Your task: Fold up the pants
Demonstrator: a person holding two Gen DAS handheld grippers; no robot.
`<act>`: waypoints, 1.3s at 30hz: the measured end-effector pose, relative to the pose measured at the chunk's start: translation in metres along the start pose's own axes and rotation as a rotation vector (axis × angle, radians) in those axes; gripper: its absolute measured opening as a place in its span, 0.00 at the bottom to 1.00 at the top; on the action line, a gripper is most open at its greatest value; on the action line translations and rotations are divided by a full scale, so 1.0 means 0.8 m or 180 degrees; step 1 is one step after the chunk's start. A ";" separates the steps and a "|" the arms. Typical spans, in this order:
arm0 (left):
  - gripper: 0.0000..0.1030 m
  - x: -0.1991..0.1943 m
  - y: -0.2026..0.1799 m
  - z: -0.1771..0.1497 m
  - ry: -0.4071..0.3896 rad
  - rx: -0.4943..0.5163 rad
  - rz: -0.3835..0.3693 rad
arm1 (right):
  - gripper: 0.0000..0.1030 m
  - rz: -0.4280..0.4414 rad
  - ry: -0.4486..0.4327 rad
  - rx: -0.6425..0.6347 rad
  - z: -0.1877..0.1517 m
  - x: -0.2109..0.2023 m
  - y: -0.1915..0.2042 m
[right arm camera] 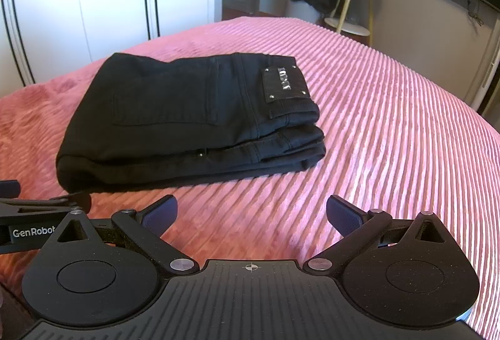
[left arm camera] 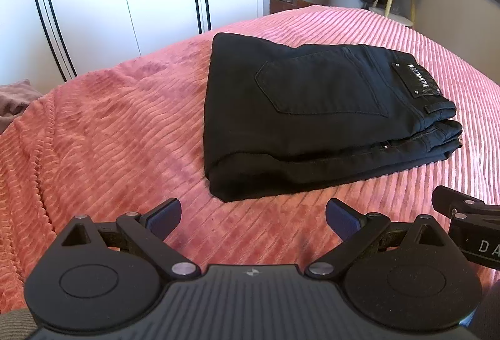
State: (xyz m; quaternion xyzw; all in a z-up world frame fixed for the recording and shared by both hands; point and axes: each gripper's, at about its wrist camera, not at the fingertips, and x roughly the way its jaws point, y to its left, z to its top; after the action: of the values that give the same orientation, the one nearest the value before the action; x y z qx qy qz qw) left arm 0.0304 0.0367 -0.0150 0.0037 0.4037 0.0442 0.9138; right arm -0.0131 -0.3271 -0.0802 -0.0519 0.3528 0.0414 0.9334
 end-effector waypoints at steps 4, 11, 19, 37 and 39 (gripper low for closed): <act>0.96 0.000 0.000 0.000 0.0003 -0.0002 -0.0002 | 1.00 -0.0003 0.0007 0.0010 0.000 0.000 0.000; 0.96 0.001 0.000 0.000 0.0007 0.0000 -0.0001 | 1.00 0.0002 0.0005 0.0010 0.000 0.000 0.000; 0.96 0.001 0.000 0.000 0.0008 -0.0011 -0.0009 | 1.00 0.0000 0.0003 0.0019 0.000 0.000 -0.001; 0.96 0.003 0.002 0.000 0.0024 0.0004 -0.0036 | 1.00 0.0000 -0.0002 0.0014 0.000 -0.001 -0.002; 0.96 0.003 0.002 0.000 0.0026 0.0003 -0.0037 | 1.00 0.0000 -0.0001 0.0017 0.000 -0.001 -0.002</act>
State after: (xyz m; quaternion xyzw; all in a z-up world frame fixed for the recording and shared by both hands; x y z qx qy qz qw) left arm 0.0316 0.0383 -0.0168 0.0017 0.4075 0.0387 0.9124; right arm -0.0136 -0.3284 -0.0800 -0.0495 0.3527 0.0405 0.9335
